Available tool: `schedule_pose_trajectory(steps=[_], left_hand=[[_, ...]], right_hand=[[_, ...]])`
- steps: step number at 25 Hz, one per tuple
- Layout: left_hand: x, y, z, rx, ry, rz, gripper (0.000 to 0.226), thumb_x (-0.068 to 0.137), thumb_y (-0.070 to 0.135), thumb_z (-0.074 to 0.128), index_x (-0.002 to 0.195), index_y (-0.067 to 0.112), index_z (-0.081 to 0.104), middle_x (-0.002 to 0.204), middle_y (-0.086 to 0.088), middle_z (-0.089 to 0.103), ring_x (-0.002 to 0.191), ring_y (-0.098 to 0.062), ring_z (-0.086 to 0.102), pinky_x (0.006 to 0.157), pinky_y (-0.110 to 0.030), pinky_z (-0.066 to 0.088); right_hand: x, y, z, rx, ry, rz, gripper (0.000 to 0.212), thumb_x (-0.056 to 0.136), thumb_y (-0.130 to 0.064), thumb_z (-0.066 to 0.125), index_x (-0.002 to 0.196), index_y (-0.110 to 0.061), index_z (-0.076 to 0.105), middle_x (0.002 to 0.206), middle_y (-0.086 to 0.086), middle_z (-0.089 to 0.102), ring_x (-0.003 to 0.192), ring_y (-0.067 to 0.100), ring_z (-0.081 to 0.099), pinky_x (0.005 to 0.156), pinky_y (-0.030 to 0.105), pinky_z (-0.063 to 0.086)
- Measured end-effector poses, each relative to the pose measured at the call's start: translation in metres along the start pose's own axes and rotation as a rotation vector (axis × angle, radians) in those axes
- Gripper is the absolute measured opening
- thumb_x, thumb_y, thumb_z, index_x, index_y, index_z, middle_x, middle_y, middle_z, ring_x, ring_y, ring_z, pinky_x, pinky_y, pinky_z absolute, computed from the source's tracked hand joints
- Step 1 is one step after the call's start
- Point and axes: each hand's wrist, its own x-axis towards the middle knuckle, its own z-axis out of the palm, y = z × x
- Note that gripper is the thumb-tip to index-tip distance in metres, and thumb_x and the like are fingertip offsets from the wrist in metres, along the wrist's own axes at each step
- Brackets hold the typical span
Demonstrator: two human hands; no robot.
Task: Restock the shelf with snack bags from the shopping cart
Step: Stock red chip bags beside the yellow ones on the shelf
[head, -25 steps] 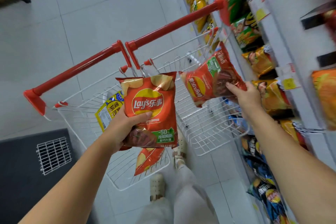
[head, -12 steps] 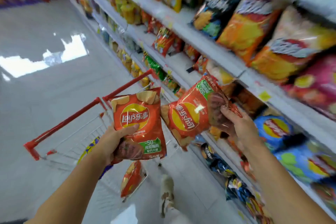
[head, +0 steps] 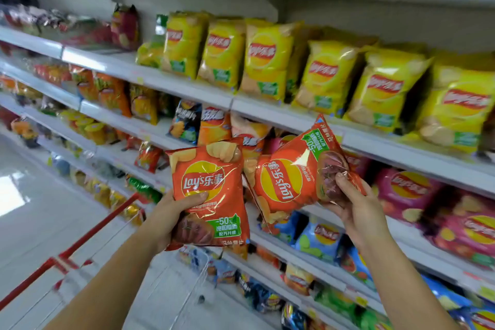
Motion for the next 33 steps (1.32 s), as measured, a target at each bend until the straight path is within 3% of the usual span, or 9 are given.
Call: schedule_pose_trajectory(steps=[5, 14, 19, 21, 24, 27, 29, 31, 33], left_hand=[[0.010, 0.028, 0.113, 0.026, -0.132, 0.083, 0.069, 0.060, 0.024, 0.090, 0.122, 0.012, 0.060, 0.107, -0.017, 0.074, 0.094, -0.037, 0.072, 0.074, -0.043, 0.059], [-0.001, 0.018, 0.350, -0.134, -0.281, 0.098, 0.044, 0.072, 0.027, 0.071, 0.111, 0.009, 0.066, 0.100, -0.017, 0.075, 0.080, -0.029, 0.075, 0.066, -0.039, 0.061], [-0.001, 0.024, 0.452, -0.193, -0.326, 0.096, 0.030, 0.079, 0.029, 0.069, 0.104, 0.012, 0.069, 0.090, -0.010, 0.077, 0.072, -0.023, 0.075, 0.058, -0.034, 0.060], [0.004, 0.029, 0.475, -0.187, -0.320, 0.131, 0.027, 0.082, 0.028, 0.069, 0.105, 0.014, 0.068, 0.088, -0.008, 0.077, 0.069, -0.022, 0.075, 0.053, -0.031, 0.059], [0.015, 0.033, 0.485, -0.190, -0.306, 0.161, 0.026, 0.082, 0.029, 0.069, 0.104, 0.016, 0.068, 0.089, -0.007, 0.078, 0.071, -0.022, 0.075, 0.057, -0.032, 0.059], [0.029, 0.037, 0.482, -0.161, -0.289, 0.182, 0.038, 0.075, 0.032, 0.073, 0.108, 0.015, 0.067, 0.096, -0.010, 0.077, 0.078, -0.026, 0.075, 0.071, -0.037, 0.059], [0.038, 0.039, 0.483, -0.139, -0.280, 0.199, 0.046, 0.072, 0.032, 0.076, 0.113, 0.015, 0.065, 0.100, -0.011, 0.076, 0.084, -0.029, 0.075, 0.077, -0.042, 0.058], [0.046, 0.039, 0.486, -0.109, -0.284, 0.219, 0.048, 0.074, 0.029, 0.078, 0.118, 0.015, 0.063, 0.103, -0.012, 0.075, 0.088, -0.031, 0.074, 0.078, -0.043, 0.059], [0.050, 0.041, 0.489, -0.089, -0.288, 0.236, 0.047, 0.074, 0.028, 0.079, 0.117, 0.016, 0.062, 0.102, -0.010, 0.076, 0.087, -0.029, 0.074, 0.074, -0.040, 0.059]], right_hand=[[-0.012, -0.074, -0.065, 0.068, 0.118, -0.181, 0.050, 0.062, -0.031, 0.074, 0.107, -0.015, 0.062, 0.094, 0.005, 0.075, 0.084, 0.020, 0.072, 0.064, 0.039, 0.060], [-0.004, -0.201, -0.203, 0.336, 0.306, -0.521, 0.016, 0.093, -0.014, 0.060, 0.108, -0.019, 0.058, 0.111, 0.004, 0.070, 0.103, 0.019, 0.068, 0.081, 0.040, 0.058], [0.042, -0.215, -0.239, 0.650, 0.326, -0.372, 0.037, 0.097, -0.029, 0.054, 0.130, -0.013, 0.052, 0.125, 0.010, 0.063, 0.107, 0.018, 0.064, 0.104, 0.044, 0.044], [0.059, -0.207, -0.235, 0.688, 0.312, -0.171, 0.051, 0.098, -0.044, 0.047, 0.133, -0.007, 0.053, 0.112, 0.015, 0.069, 0.101, 0.024, 0.066, 0.101, 0.042, 0.046], [0.073, -0.193, -0.222, 0.580, 0.278, 0.140, 0.055, 0.100, -0.050, 0.033, 0.119, -0.006, 0.061, 0.066, 0.012, 0.072, 0.065, 0.025, 0.069, 0.075, 0.038, 0.054], [0.067, -0.195, -0.216, 0.383, 0.147, 0.360, 0.065, 0.099, -0.059, 0.027, 0.115, -0.006, 0.062, 0.078, 0.019, 0.073, 0.073, 0.031, 0.070, 0.061, 0.041, 0.059], [0.054, -0.204, -0.229, 0.067, -0.001, 0.465, 0.076, 0.094, -0.067, 0.024, 0.115, -0.003, 0.061, 0.093, 0.022, 0.073, 0.080, 0.034, 0.073, 0.068, 0.041, 0.058], [0.039, -0.214, -0.246, -0.332, -0.110, 0.467, 0.079, 0.093, -0.068, 0.029, 0.112, 0.001, 0.062, 0.092, 0.022, 0.073, 0.080, 0.032, 0.073, 0.067, 0.036, 0.057], [0.030, -0.229, -0.254, -0.651, 0.029, 0.219, 0.059, 0.094, -0.057, 0.044, 0.092, -0.002, 0.066, 0.075, 0.014, 0.073, 0.063, 0.024, 0.070, 0.056, 0.029, 0.054]])
